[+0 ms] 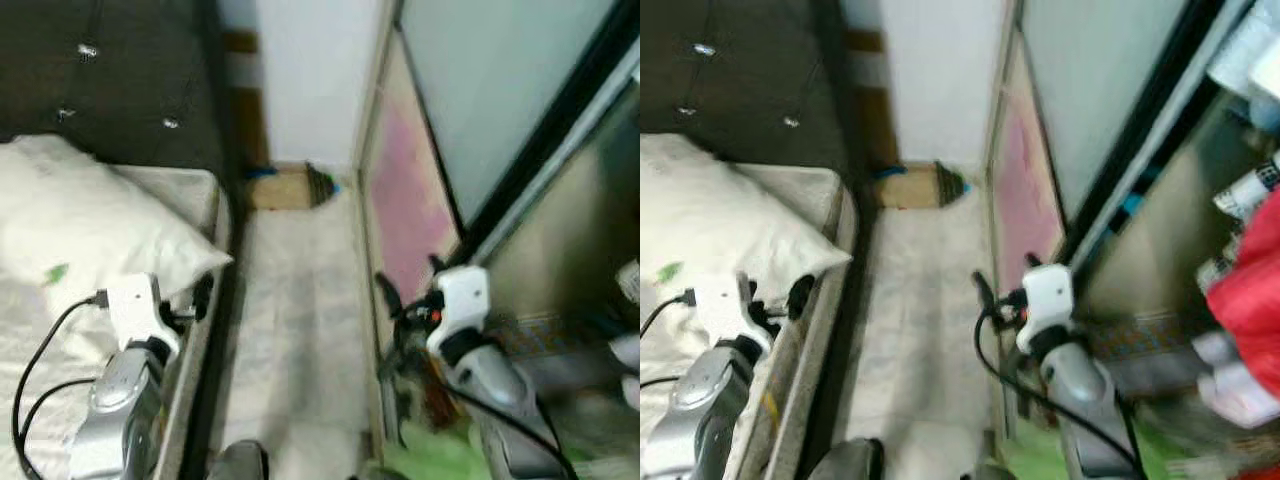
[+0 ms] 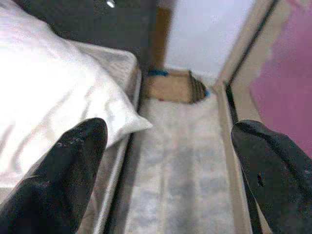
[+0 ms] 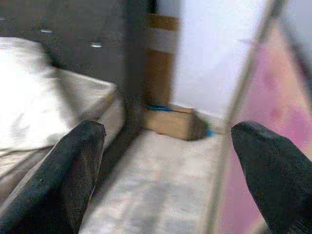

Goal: Clean up the room

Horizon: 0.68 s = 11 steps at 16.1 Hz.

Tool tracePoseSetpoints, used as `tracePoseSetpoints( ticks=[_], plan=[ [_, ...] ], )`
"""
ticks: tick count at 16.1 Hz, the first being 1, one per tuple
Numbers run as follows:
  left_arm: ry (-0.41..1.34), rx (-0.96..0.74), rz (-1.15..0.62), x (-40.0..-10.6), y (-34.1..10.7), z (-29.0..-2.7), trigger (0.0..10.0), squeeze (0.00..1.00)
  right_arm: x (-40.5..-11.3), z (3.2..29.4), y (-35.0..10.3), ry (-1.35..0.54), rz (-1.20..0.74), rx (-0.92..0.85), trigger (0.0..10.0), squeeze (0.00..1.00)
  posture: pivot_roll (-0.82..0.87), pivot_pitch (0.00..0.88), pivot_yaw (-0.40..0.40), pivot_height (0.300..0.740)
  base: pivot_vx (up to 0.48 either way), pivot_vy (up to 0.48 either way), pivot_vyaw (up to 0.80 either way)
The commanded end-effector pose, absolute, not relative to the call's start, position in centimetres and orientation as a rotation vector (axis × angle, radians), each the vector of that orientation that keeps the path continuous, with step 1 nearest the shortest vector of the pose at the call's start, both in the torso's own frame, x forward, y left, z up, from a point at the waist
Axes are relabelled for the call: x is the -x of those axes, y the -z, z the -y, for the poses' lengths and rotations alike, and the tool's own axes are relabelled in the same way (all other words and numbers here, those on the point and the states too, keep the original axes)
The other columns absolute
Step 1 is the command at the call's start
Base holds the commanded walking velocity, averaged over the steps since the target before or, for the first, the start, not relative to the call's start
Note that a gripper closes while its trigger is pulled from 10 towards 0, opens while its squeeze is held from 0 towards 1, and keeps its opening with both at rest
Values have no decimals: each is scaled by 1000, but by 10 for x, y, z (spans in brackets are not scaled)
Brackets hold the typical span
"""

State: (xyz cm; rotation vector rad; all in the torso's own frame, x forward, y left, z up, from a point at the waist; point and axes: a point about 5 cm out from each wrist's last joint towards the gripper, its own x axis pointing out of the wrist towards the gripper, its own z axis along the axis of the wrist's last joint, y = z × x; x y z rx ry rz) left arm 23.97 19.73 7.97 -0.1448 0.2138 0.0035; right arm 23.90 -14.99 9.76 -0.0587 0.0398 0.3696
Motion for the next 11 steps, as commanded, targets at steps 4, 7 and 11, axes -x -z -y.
tracePoseSetpoints(
  ticks=[4,7,11],
  plan=[
    [26,120,-203,-241,-83,-190,10000,0,-237,148,-95,-479,-96,24,10000,0,19,101,-57,740,0,0,800],
    [18,123,-203,-241,-83,-192,10000,0,-237,148,-95,-497,-105,40,10000,0,22,104,-58,740,0,0,800],
    [9,118,-186,-241,-84,-192,10000,0,-242,152,-96,-475,-92,41,10000,0,21,106,-56,740,0,0,800]
  ],
)
